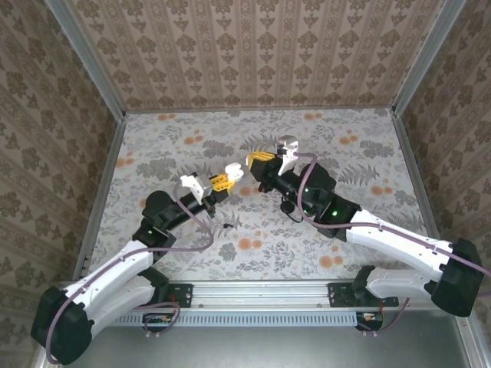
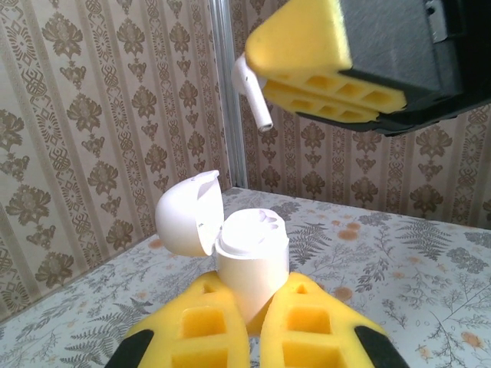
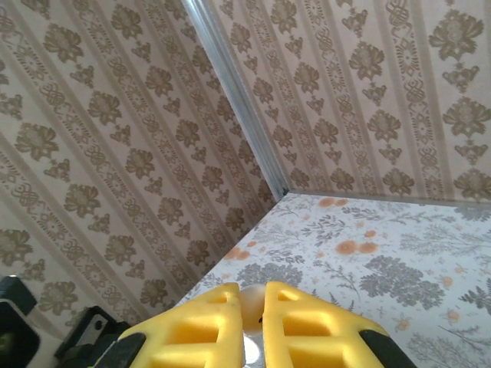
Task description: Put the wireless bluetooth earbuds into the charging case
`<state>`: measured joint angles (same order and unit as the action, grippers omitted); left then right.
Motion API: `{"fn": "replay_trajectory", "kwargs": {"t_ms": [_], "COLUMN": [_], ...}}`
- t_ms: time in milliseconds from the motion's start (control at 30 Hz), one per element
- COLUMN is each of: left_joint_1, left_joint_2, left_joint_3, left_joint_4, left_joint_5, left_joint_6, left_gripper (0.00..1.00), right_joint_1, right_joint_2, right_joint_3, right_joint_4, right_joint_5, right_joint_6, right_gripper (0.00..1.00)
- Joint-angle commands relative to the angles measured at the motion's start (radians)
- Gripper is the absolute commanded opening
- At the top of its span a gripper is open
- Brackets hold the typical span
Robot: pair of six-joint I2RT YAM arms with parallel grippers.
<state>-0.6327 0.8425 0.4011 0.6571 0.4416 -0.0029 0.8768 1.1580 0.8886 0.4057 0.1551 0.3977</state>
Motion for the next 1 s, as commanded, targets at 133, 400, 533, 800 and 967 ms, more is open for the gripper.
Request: {"fn": "replay_trajectory", "kwargs": {"t_ms": [133,400,533,800,967], "left_joint_1": [-0.01,-0.01,-0.011,-0.013,-0.013], "left_joint_2": [0.018,0.025,0.027,0.026,0.025], "left_joint_3": [0.03,0.039,0.048,0.059,0.064], "left_joint_4": [0.071,0.079,0.067,0.043,0.036], "left_joint_5": [-0.015,-0.056,-0.061,-0.078,-0.084], "left_joint_6": [-0.001,-0.033,-0.041,-0.046,-0.047], "left_gripper": [0.0,0.0,0.0,0.0,0.0], "right_joint_1": [0.022,0.031,0.032,0.038,0.044], "right_joint_2": [-0.001,0.028,0.049,0.078,0.087], "right_joint_3": [-0.022,-0.023,-0.023,-0.013,-0.004], "right_joint_4": [0.109,0.113,0.108,0.1,0.083], "right_joint_5": [-0.061,-0.053,-0.042,-0.027,-0.01], "right_joint_6": [-0.018,-0.031,-0.036,-0.053,-0.076], "right_gripper": [0.11,0.11,0.11,0.11,0.11]}}
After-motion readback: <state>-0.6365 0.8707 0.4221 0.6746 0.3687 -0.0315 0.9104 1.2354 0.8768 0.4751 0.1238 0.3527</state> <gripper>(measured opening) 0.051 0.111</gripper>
